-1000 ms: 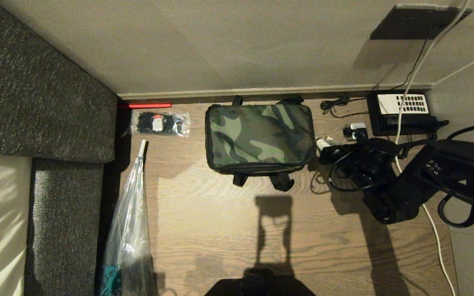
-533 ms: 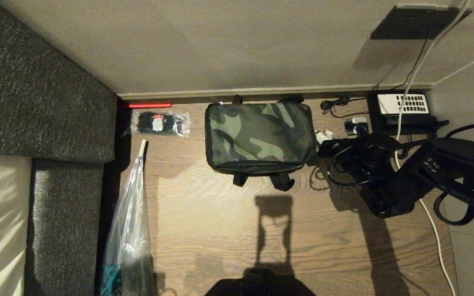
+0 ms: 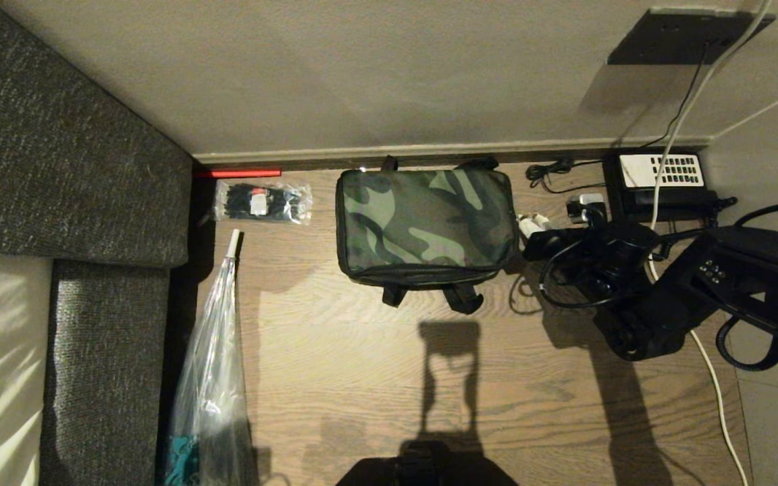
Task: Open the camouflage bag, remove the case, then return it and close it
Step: Open the top of the storage box
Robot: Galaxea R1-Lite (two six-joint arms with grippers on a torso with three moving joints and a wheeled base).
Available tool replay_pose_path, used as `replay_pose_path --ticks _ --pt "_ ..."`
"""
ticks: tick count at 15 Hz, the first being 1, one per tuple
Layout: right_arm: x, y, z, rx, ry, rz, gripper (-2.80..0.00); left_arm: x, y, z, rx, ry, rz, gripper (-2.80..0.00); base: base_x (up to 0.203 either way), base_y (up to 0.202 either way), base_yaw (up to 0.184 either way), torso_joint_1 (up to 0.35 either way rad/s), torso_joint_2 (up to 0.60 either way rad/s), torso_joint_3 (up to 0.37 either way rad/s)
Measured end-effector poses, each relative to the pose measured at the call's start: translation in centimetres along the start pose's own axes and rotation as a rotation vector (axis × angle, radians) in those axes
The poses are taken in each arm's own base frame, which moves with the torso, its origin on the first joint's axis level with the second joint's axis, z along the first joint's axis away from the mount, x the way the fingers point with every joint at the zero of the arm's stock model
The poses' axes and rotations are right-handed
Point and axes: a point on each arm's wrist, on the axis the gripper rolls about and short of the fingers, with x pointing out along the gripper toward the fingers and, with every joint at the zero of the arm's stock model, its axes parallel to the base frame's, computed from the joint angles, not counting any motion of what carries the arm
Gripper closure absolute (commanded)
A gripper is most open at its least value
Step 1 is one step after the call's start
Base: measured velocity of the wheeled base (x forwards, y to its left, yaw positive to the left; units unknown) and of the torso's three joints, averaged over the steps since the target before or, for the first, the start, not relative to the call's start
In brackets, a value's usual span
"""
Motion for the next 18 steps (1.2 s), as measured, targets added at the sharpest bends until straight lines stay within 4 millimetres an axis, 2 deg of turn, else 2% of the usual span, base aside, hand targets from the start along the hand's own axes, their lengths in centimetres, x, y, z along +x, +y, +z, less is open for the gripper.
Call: replay_pose_path --ticks 4,14,18 --pt "-0.67 0.18 0.35 0.035 -0.011 0.027 0.00 0.00 0.00 0.00 0.000 0.000 0.000 0.00 0.000 0.000 0.000 0.000 0.00 0.000" --pt "-0.70 0.31 0.77 0.038 -0.011 0.025 0.00 0.00 0.00 0.00 0.001 0.000 0.000 0.00 0.000 0.000 0.000 0.000 0.00 0.000" --pt "-0.76 0.29 0.99 0.038 -0.021 0.024 0.00 0.00 0.00 0.00 0.000 0.000 0.000 0.00 0.000 0.000 0.000 0.004 0.00 -0.113"
